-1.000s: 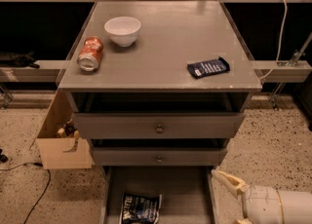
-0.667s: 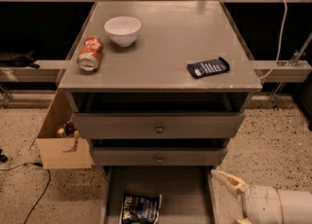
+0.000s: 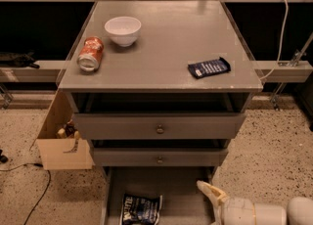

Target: Pick blue chip bag from bottom drawer and place on counter

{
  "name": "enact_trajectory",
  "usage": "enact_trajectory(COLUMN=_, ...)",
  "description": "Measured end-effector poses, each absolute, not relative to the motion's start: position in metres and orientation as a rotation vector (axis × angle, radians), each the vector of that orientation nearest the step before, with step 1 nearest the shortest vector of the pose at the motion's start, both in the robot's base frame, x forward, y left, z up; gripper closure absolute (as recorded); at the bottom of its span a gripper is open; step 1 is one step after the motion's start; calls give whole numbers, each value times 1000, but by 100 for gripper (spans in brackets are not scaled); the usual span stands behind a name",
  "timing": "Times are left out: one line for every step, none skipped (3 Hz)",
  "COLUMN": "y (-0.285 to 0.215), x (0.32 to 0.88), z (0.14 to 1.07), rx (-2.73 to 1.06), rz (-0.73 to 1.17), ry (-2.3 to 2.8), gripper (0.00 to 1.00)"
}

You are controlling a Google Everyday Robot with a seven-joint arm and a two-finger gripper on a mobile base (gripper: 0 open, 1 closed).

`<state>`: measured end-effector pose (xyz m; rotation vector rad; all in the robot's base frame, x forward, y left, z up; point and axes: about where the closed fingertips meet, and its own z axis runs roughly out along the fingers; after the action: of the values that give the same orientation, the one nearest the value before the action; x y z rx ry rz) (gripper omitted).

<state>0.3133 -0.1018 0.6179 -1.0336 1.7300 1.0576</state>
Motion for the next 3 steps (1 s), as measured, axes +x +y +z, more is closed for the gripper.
enact_trajectory(y=-75, x=326, z=566, rx=-987, rz=1091, ry=1757, gripper=0)
enact_trajectory(y=-75, x=344, z=538, rx=-1001, rz=1056, ry=1771, gripper=0)
enact_trajectory(y=-72, x=345, z=538, rx=-1002, rz=1035, ry=1773, gripper=0)
